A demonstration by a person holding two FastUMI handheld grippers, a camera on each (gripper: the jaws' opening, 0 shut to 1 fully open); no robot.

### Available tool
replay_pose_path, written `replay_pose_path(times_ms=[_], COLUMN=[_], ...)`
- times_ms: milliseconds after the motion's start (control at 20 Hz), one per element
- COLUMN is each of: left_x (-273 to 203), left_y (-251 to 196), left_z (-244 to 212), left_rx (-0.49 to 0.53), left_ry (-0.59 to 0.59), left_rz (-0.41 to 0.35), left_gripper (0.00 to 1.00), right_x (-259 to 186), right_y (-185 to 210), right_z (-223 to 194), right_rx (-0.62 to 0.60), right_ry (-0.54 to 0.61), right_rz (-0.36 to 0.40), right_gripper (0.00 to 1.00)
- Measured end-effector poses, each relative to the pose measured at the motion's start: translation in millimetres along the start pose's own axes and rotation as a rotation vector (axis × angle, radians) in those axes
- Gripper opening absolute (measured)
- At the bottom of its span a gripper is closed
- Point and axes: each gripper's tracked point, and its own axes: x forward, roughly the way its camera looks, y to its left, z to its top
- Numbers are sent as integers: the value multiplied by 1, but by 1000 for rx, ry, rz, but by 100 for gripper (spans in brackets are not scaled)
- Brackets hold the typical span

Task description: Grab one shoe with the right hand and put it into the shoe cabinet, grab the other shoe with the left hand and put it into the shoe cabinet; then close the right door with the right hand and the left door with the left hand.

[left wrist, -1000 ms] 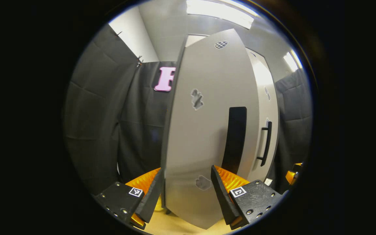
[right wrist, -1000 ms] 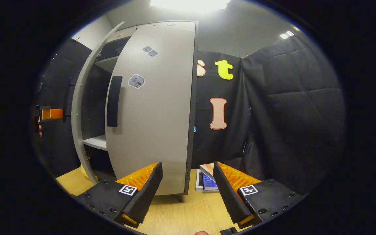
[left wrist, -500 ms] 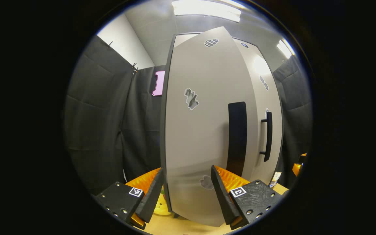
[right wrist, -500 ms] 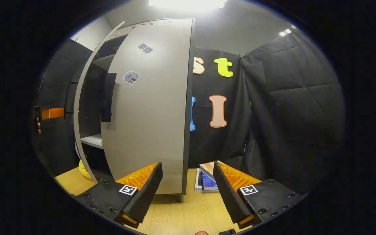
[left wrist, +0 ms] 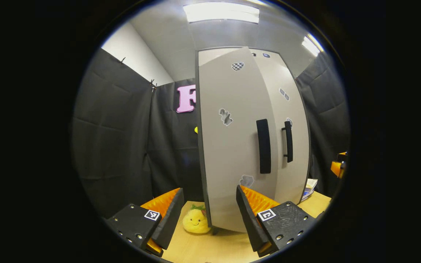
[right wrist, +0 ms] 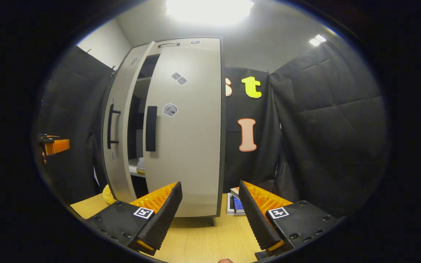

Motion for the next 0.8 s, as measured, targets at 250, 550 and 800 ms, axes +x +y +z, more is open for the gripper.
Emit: replay_pose_path(times_ms=[250, 550, 800], left_x=[-44, -72, -86], left_y=[26, 35, 35], left_z=[0, -3, -5], left_rx=[9, 27, 38], left_ry=[-5, -1, -2], left_rz=[15, 17, 10], left_gripper=[75, 78, 78], right_x=[-37, -63, -72], right_y=[18, 25, 27], right_z=[6, 12, 16], right_rx=[-11, -12, -12], right_ry=[-18, -34, -45], right_rz=[10, 19, 24], right_gripper=[96, 98, 98])
